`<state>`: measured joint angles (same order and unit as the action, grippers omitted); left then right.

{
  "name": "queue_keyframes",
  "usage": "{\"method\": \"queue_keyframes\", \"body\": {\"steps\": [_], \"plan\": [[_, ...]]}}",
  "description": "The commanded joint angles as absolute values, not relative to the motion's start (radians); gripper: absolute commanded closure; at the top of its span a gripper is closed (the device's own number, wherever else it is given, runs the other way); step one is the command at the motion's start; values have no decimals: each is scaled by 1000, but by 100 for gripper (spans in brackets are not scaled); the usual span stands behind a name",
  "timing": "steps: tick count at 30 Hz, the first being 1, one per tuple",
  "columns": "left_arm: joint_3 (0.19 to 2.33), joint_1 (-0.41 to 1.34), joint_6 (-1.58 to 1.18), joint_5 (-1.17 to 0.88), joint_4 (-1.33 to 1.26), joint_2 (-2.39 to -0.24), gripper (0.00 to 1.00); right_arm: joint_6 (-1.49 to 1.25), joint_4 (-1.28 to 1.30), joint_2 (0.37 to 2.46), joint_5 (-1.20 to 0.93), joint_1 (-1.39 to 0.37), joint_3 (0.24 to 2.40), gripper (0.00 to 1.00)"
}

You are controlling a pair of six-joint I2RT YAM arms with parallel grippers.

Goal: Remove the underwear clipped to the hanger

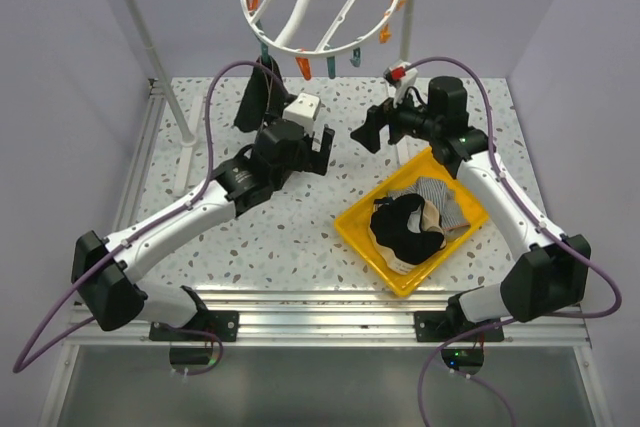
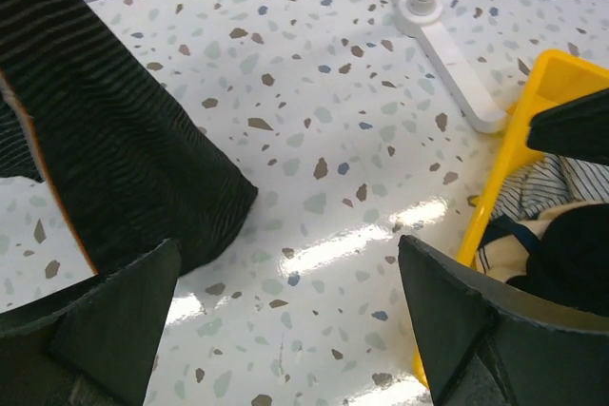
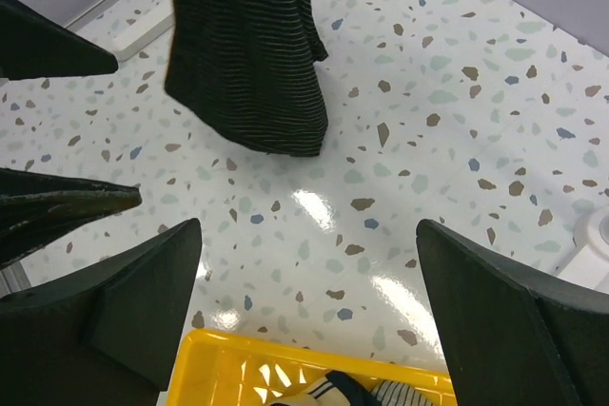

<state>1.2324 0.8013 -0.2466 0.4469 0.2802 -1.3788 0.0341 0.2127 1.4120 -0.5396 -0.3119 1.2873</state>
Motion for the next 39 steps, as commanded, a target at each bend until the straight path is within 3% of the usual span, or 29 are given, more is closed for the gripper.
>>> {"method": "queue_keyframes", "body": {"steps": [1, 6, 9, 13, 16, 24, 27, 35, 38, 39], "plan": [[1273, 808, -219, 309, 285, -1289, 0, 86, 173, 1371, -607, -310, 1278, 1], [1198, 805, -190, 388, 221, -1166, 0, 134, 126, 1391, -852, -308, 1237, 1], [1143, 792, -189, 414, 218, -1106, 0, 200, 103, 1410, -842, -343, 1187, 1], [1101, 758, -233, 481, 256, -1039, 0, 397, 169, 1442, -607, -452, 1189, 1], [1086, 736, -264, 547, 276, -987, 0, 459, 30, 1486, -291, -583, 1152, 2], [1017, 718, -353, 670, 311, -832, 0, 403, -355, 1747, 214, -790, 1213, 1], [976, 718, -388, 695, 330, -766, 0, 419, -485, 1831, 334, -848, 1212, 1], [940, 718, -416, 730, 374, -686, 0, 380, -554, 1977, 410, -871, 1301, 2], [933, 718, -417, 730, 370, -676, 0, 379, -601, 2013, 399, -873, 1324, 16], [931, 718, -419, 726, 365, -675, 0, 382, -610, 2013, 391, -873, 1325, 41]]}}
